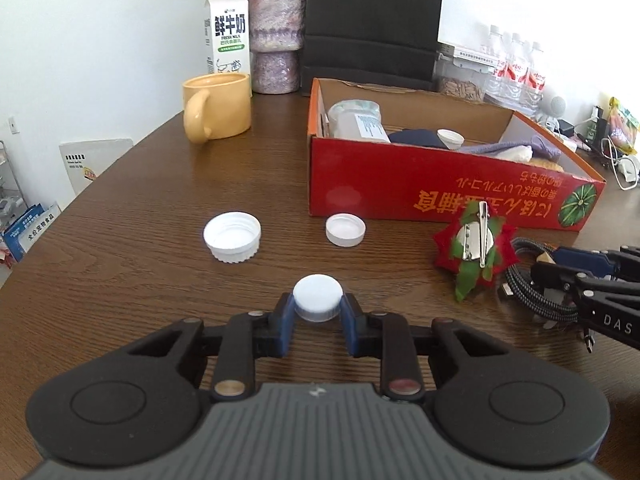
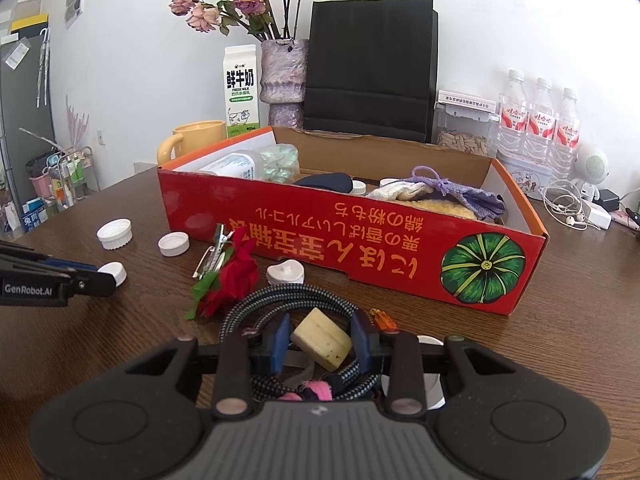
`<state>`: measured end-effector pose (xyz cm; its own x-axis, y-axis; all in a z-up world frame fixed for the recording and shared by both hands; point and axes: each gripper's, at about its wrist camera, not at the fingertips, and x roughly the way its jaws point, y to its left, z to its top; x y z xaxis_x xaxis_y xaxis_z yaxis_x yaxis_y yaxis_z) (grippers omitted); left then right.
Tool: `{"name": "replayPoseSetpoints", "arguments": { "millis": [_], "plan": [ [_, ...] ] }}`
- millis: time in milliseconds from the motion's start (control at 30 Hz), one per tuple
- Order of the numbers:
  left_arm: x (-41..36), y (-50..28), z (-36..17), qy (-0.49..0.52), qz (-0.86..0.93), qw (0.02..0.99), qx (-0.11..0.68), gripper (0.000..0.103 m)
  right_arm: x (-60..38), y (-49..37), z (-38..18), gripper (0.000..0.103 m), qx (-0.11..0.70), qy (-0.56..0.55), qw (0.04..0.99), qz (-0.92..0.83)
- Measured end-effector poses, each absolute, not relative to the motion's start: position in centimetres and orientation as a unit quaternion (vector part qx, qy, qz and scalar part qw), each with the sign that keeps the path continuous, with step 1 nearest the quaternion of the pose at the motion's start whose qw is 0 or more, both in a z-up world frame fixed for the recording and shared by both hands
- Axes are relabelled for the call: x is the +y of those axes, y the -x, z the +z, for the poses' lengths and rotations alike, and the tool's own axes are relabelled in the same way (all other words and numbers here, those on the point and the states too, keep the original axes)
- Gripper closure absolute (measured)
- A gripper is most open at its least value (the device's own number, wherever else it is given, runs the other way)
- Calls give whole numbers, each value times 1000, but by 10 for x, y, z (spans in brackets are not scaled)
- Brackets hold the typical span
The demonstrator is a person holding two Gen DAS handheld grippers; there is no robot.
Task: Organize objects
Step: 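Close the left tool on the small white bottle cap, then carry the small cap and beige block into the cardboard box and open both tools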
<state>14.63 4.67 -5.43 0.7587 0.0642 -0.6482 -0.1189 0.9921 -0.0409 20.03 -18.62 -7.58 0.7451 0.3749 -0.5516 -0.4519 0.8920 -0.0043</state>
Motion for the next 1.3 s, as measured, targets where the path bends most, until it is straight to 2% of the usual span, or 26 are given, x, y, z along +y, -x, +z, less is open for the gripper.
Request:
{"name": "replayPoseSetpoints", "arguments": {
  "millis": [133,367,833,1300],
  "plan": [
    [50,-142,-46,45,57,940,334,77,-186,-193,-71,83,267,72,934,226],
    [47,-135,-33,46,58,944,320,77,-192,-183,-64,91,258,63,937,225],
    [27,-132,2,34,40,960,274,77,-199,-168,-28,91,207,52,951,225],
    [-1,-181,27,20,13,970,242,77,-189,-199,2,92,168,43,957,234]
  ]
}}
